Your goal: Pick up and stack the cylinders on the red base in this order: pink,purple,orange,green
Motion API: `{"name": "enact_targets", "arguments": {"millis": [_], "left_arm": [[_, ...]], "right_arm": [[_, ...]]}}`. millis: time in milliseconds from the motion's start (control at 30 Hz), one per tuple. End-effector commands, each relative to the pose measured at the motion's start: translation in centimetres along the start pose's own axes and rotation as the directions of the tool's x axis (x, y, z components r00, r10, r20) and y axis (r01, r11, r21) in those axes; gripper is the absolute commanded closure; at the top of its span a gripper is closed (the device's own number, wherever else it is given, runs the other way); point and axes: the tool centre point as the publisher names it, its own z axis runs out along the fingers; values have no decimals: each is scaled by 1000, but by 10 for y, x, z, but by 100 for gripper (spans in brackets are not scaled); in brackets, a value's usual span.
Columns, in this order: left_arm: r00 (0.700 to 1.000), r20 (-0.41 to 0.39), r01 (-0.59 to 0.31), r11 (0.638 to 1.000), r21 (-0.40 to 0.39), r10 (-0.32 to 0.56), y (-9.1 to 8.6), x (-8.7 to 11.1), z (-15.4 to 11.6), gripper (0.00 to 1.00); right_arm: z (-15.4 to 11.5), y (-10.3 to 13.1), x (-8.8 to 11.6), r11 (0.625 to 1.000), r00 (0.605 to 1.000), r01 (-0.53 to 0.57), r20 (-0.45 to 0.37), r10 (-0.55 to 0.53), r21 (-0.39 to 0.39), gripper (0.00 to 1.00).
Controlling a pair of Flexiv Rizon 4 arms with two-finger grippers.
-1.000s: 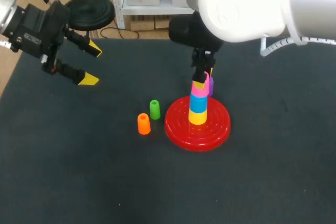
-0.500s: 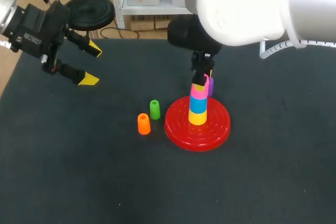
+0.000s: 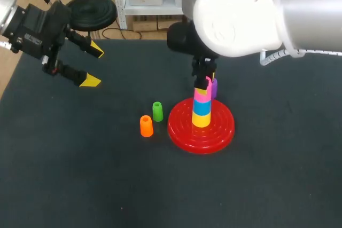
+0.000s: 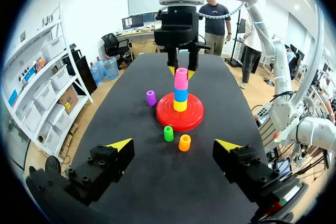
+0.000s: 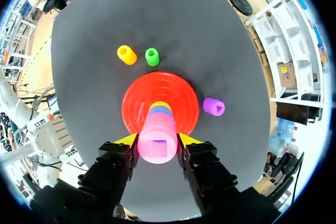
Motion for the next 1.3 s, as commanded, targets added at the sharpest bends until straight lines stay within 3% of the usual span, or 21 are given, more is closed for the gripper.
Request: {"name": "enact_targets", "arguments": {"millis": [33,500,833,867,900,933,1300], "left_arm": [[1000,0,-1,1000,-3,1,-1,0,0,0],[1000,0,-1,1000,-3,1,-1,0,0,0],[1000,0,-1,1000,-3,1,-1,0,0,0],[1000,0,-1,1000,-3,1,-1,0,0,0],[1000,0,-1,1000,-3,1,-1,0,0,0],[1000,0,-1,1000,-3,1,-1,0,0,0],[1000,0,-1,1000,-3,1,-1,0,0,0]], "right_arm": [[4,0,0,1000,1000,1,-2,-1,0,100],[10,-6,0,997,1000,-11,3,12,-75,100],[6,-7,0,998,999,-23,27,24,-65,100],[5,-7,0,998,999,-31,37,33,-56,97],[3,-7,0,998,998,-38,50,40,-50,18],[2,-7,0,998,998,-39,53,41,-50,0],[-20,-12,4,997,990,-61,126,67,-47,0]]}}
